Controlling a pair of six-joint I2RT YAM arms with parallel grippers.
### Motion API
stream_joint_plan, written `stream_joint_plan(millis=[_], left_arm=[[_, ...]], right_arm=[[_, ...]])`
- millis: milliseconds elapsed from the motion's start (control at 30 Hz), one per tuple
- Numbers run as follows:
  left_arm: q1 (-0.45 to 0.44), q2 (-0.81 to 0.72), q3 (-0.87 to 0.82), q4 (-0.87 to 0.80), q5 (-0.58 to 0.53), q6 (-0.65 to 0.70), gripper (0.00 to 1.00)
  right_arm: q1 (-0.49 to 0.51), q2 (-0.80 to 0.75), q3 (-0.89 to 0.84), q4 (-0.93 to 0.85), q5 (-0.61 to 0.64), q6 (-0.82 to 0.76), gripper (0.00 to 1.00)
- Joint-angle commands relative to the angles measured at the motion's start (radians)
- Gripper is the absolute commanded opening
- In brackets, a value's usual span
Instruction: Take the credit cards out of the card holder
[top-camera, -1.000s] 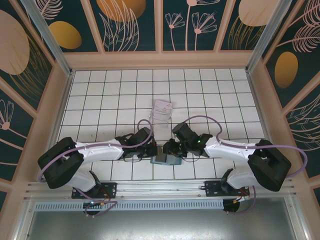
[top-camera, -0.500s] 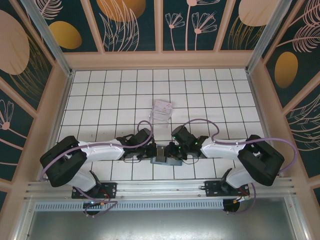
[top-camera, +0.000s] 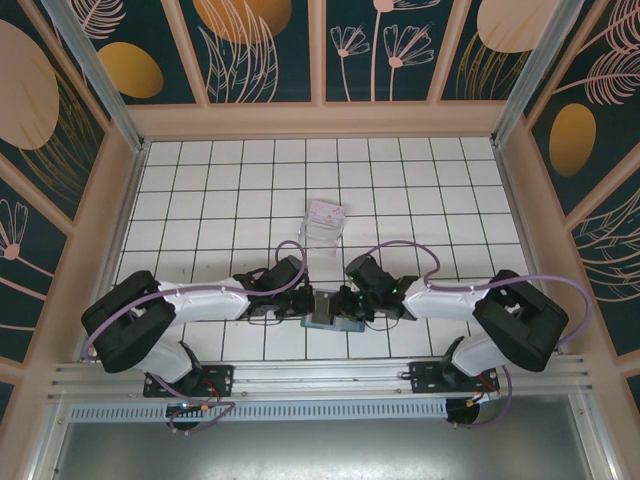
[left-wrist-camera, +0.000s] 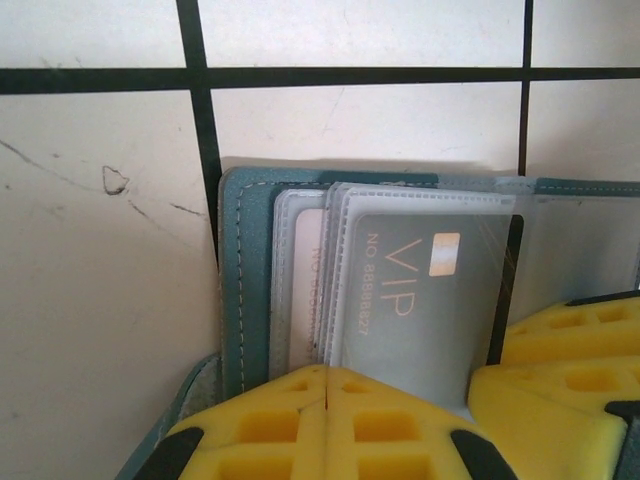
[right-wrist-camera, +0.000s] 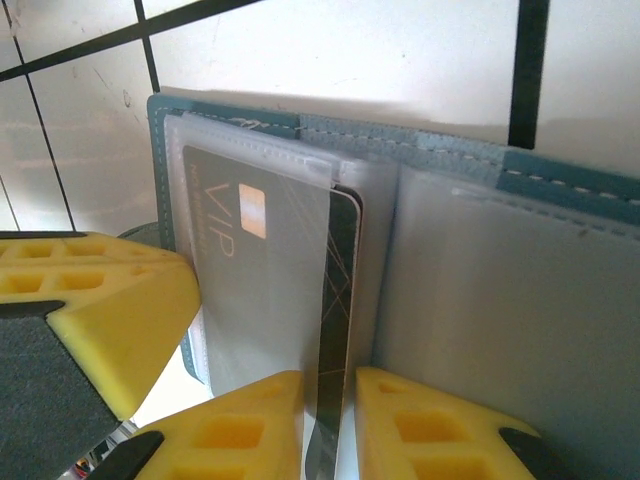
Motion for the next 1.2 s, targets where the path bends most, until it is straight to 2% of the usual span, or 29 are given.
stream_joint_plan(millis=[0,467,1167], left_arm=[[0.001,0.051,-0.01,-0.057,0.007,0.018,0.02],[0.001,0.051,-0.009,-0.058,0.014,0.014,0.01],[0.002,0.042,-0.011,-0.063,0.018,0.004,0.01]], right_arm=[[0.005,-0.034,-0.017,0.038,-0.027,0.022,0.21],[0.004,-0.098,-0.043,0.117,-0.052,0.032,0.21],[-0.015,-0.029,-0.215,0.532,-0.102,0.134,0.22]])
